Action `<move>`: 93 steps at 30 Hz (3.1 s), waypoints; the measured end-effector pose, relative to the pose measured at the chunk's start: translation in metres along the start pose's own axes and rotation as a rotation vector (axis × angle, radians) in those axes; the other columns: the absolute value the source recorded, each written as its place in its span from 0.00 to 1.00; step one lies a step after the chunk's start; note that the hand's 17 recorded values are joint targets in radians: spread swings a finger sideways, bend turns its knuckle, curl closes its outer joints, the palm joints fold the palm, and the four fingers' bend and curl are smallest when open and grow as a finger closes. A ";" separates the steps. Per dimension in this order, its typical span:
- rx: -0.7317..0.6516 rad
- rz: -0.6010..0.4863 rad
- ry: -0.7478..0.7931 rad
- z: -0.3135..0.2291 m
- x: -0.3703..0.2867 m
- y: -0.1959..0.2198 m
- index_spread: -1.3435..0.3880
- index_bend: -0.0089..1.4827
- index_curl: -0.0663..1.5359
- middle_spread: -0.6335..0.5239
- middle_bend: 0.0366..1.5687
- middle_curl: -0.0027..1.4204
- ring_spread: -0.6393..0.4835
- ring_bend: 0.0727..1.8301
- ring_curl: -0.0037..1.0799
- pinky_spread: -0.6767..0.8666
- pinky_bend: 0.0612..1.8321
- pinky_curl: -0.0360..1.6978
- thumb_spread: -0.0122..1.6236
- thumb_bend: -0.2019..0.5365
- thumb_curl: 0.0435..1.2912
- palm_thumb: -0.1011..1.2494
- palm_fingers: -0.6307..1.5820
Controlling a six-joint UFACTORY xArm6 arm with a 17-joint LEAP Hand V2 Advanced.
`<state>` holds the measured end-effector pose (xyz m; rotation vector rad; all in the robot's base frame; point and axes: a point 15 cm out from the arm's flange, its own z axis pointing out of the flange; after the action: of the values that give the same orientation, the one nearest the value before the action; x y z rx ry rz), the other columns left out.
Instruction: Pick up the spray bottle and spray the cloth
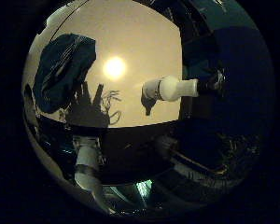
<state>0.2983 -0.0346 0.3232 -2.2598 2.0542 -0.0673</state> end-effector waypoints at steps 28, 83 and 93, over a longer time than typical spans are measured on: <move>0.464 0.346 -0.295 -0.087 0.069 0.014 0.56 0.13 0.26 0.51 0.10 0.25 0.72 0.08 0.18 0.66 0.29 0.02 0.62 0.24 0.27 0.59 0.46; 0.995 0.807 -0.575 -0.049 0.257 0.118 0.67 0.12 0.24 0.64 0.13 0.26 0.76 0.16 0.25 0.69 0.38 0.02 0.63 0.24 0.31 0.61 0.38; 0.986 0.855 -0.667 0.003 0.236 0.120 0.67 0.12 0.24 0.64 0.14 0.26 0.76 0.17 0.25 0.69 0.38 0.02 0.63 0.24 0.31 0.61 0.38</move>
<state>0.2021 -0.2805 0.3033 -0.6414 1.7885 -0.1795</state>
